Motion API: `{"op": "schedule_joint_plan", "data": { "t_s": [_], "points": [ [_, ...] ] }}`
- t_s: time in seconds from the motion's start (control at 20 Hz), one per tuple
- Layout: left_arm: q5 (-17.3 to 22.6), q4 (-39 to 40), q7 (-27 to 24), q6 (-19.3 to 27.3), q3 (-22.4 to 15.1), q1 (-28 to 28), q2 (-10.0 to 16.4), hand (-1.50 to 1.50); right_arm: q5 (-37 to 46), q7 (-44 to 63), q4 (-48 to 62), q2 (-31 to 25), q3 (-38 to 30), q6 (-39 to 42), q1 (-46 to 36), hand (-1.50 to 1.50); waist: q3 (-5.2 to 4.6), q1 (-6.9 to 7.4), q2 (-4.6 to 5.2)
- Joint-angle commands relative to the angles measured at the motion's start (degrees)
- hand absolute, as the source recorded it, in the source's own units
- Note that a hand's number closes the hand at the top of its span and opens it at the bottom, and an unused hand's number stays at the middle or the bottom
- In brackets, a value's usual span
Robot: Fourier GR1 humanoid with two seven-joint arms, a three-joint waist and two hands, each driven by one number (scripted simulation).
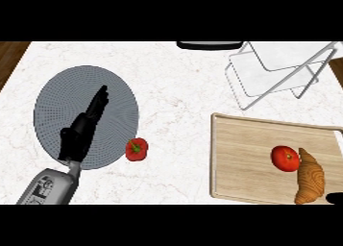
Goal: Pick the tomato from the tray and place it in the tiered shelf
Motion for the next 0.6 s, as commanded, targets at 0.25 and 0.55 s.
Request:
{"op": "schedule_joint_plan", "data": {
  "t_s": [0.25,0.55],
  "points": [
    [-2.20,0.70,-0.52,-2.40,2.79,0.26,-2.07,0.00,9.97,16.87,-3.16,6.08,8.41,5.18,-11.39,-1.50,0.16,-0.03,-0.05],
    [-5.78,0.52,2.66,-1.95,3.13,-1.49,-4.81,0.00,12.90,18.06,-6.28,9.74,6.05,9.23,-10.08,-1.50,0.18,-0.37,-0.12]
  ]
}}
